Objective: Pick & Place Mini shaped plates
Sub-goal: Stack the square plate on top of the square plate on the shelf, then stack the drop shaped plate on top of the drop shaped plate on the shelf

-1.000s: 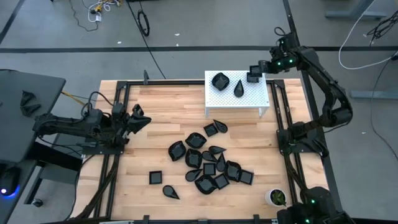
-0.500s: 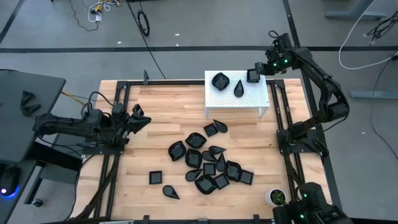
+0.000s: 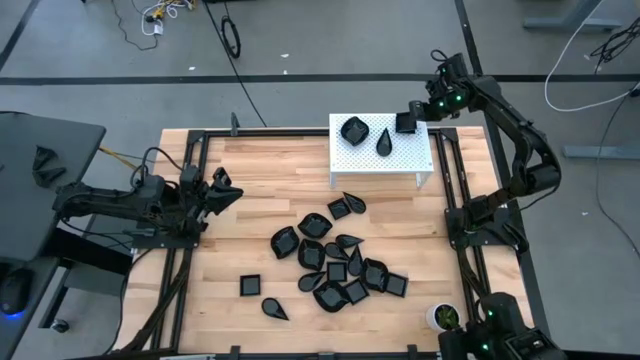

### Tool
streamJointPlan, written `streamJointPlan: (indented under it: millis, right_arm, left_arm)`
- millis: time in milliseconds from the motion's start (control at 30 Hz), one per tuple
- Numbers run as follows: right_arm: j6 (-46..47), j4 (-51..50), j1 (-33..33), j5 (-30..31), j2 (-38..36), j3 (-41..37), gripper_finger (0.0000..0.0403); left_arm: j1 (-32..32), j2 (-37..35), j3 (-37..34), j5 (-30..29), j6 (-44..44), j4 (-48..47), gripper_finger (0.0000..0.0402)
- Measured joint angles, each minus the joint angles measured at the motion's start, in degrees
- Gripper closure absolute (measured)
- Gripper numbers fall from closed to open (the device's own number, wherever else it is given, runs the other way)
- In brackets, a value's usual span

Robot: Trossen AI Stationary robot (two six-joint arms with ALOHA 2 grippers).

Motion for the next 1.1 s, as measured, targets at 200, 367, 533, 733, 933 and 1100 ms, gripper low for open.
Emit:
streamJointPlan:
  millis: [200, 367, 533, 733, 933, 1100]
  right_arm:
    - [-1.74, 3.42, 0.02, 0.07, -0.26, -0.01, 0.0312]
    - [-4.28, 5.17, 1.79, 0.42, -2.34, -0.02, 0.0297]
    - [-8.46, 4.8, 10.67, 8.77, -6.24, -0.04, 0.0315]
    - [-8.45, 4.76, 29.58, 18.76, -10.72, -0.04, 0.035]
    - [-1.4, 4.58, 51.46, 25.62, -11.37, -0.27, 0.038]
    - [6.05, 5.55, 66.5, 26.64, -11.08, -5.37, 0.0399]
  left_arm:
    - [-0.02, 0.0, 0.0, 0.01, 0.0, -0.01, 0.036]
    - [-0.01, 0.0, -0.01, 0.0, 0.0, 0.01, 0.036]
    - [0.0, 0.0, 0.0, 0.0, 0.0, 0.0, 0.036]
    - [-0.01, 0.01, 0.0, 0.0, 0.0, -0.01, 0.036]
    - [0.0, 0.01, -0.01, 0.01, 0.0, -0.01, 0.036]
    - [-0.01, 0.0, -0.02, -0.01, 0.0, 0.03, 0.036]
